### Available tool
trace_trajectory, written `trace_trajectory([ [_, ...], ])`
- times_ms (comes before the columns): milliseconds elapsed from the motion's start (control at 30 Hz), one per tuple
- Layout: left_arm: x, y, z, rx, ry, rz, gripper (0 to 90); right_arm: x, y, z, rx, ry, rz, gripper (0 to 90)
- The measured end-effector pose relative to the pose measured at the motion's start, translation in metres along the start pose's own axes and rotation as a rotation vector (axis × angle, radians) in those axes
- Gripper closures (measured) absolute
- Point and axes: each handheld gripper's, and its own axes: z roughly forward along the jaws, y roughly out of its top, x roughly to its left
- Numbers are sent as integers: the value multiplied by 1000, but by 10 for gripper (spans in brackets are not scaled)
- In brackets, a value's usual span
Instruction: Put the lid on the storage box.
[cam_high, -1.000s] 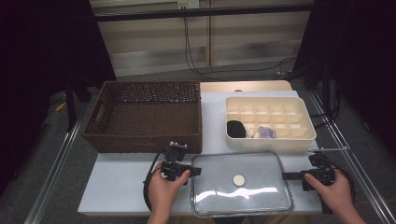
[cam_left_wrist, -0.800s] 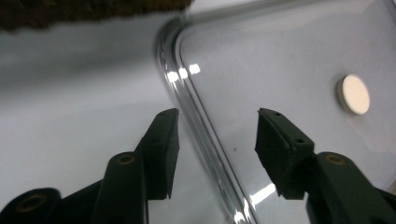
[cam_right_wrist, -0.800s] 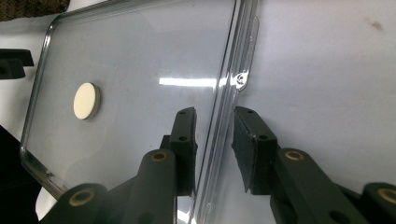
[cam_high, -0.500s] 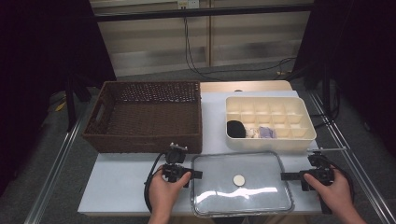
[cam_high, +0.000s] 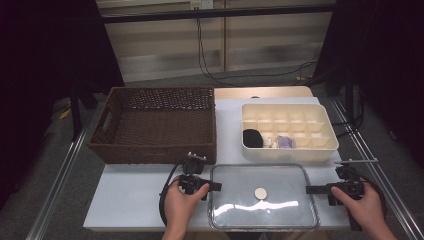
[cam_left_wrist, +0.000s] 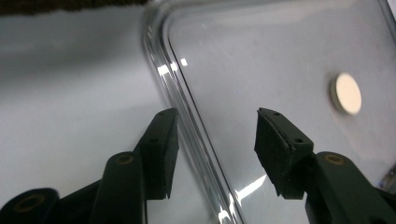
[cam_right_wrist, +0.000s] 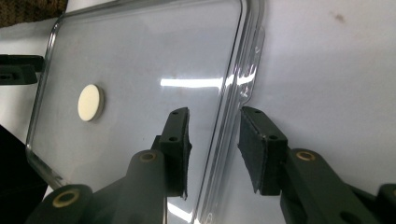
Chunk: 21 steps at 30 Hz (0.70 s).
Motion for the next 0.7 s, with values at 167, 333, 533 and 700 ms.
trace_trajectory([
  [167, -5, -3, 3, -29, 18, -23, 427, 1, -1, 1, 5, -15, 4, 649],
  [333, 1, -1, 3, -25, -14, -58, 432, 3, 0, 3, 9, -35, 25, 649],
  [533, -3, 0, 4, -17, 30, -48, 474, 4, -1, 5, -4, -25, 44, 676],
  [700, -1, 0, 3, -21, 15, -73, 499, 2, -1, 4, 0, -13, 50, 705],
])
